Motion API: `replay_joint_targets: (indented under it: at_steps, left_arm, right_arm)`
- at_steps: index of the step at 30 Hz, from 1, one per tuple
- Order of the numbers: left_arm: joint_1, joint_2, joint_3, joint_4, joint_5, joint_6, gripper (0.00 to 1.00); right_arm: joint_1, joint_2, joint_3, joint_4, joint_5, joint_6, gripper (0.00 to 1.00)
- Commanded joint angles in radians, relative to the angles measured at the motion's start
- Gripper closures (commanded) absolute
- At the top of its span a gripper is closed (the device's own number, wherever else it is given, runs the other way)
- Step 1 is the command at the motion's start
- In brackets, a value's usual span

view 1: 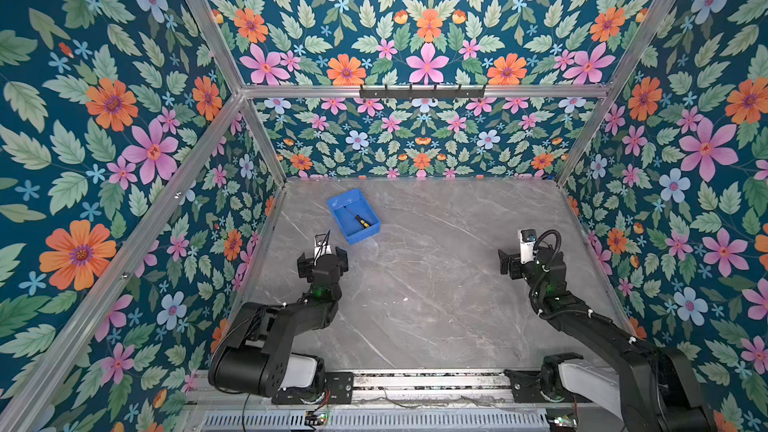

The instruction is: Put the screwdriver in the bin

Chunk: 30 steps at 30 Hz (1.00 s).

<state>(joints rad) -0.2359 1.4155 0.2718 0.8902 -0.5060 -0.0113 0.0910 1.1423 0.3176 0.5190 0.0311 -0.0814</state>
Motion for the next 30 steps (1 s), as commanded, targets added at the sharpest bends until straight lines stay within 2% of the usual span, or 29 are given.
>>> replay_joint_targets:
  at_steps: [1, 4, 5, 7, 9, 11, 13, 15, 17, 19, 30]
  left_arm:
    - [0.016, 0.050, 0.002, 0.252, 0.029, 0.071, 0.01]
    - [0.038, 0.125, 0.015, 0.348, 0.023, 0.112, 0.01]
    - [0.052, 0.139, 0.025, 0.322, 0.036, 0.084, 0.01]
    - [0.081, 0.156, 0.018, 0.357, 0.076, 0.072, 0.01]
    - [0.120, 0.138, 0.010, 0.319, 0.158, 0.031, 0.01]
    - [0.152, 0.165, -0.017, 0.396, 0.218, 0.011, 0.01]
    - [0.169, 0.223, -0.036, 0.507, 0.226, 0.012, 0.01]
    - [0.182, 0.184, -0.012, 0.371, 0.257, -0.016, 0.01]
    - [0.187, 0.212, 0.001, 0.411, 0.268, -0.001, 0.01]
    - [0.190, 0.198, 0.004, 0.371, 0.278, -0.013, 0.00]
    - [0.190, 0.206, -0.002, 0.401, 0.274, 0.000, 0.00]
  right_arm:
    - [-0.046, 0.058, -0.010, 0.173, -0.002, 0.056, 0.01]
    - [-0.083, 0.134, -0.009, 0.240, -0.036, 0.090, 0.01]
    - [-0.088, 0.161, -0.009, 0.257, -0.037, 0.094, 0.01]
    - [-0.089, 0.211, -0.012, 0.304, -0.040, 0.092, 0.01]
    - [-0.089, 0.258, -0.012, 0.343, -0.042, 0.089, 0.01]
    - [-0.105, 0.280, -0.007, 0.344, -0.060, 0.103, 0.01]
    - [-0.122, 0.303, -0.007, 0.377, -0.077, 0.120, 0.01]
    - [-0.132, 0.290, -0.001, 0.338, -0.092, 0.122, 0.01]
    - [-0.132, 0.298, -0.003, 0.356, -0.092, 0.125, 0.01]
    - [-0.133, 0.296, -0.002, 0.351, -0.094, 0.126, 0.01]
    - [-0.134, 0.295, -0.002, 0.348, -0.093, 0.124, 0.01]
